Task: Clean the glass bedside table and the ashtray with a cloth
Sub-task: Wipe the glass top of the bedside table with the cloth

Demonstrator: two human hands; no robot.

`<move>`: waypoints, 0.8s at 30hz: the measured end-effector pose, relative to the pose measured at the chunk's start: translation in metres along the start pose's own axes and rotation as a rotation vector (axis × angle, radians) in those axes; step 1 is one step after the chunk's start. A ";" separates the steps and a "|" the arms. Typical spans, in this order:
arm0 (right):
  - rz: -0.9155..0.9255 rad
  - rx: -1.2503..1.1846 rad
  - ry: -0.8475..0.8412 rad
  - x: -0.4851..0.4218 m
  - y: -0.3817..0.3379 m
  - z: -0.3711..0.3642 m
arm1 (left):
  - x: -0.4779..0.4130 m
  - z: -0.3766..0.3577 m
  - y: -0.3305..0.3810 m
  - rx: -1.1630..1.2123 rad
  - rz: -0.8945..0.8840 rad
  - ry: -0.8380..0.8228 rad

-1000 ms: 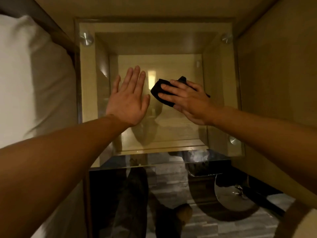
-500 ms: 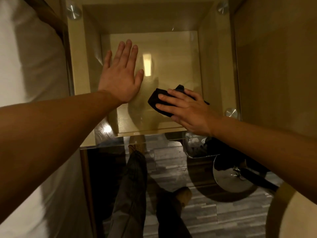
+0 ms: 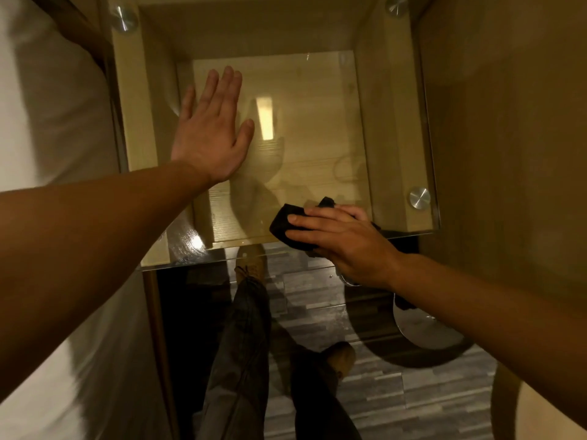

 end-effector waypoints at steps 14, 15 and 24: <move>-0.460 -0.871 -0.178 0.027 0.017 0.030 | -0.019 -0.009 0.064 0.109 0.020 -0.032; -0.486 -0.945 -0.160 0.027 0.024 0.041 | -0.023 -0.014 0.070 0.095 0.020 -0.044; -0.535 -0.983 0.199 -0.052 0.135 0.189 | -0.029 -0.030 0.078 -0.015 0.044 -0.089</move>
Point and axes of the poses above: each hand's wrist, its own x-axis away from the middle knuckle, its own z-axis out of the back of the hand, y = z × x, the point moved 10 cm from there along -x, towards the middle knuckle, and after that the axes turned 1 degree about -z, right-handed, at the moved point
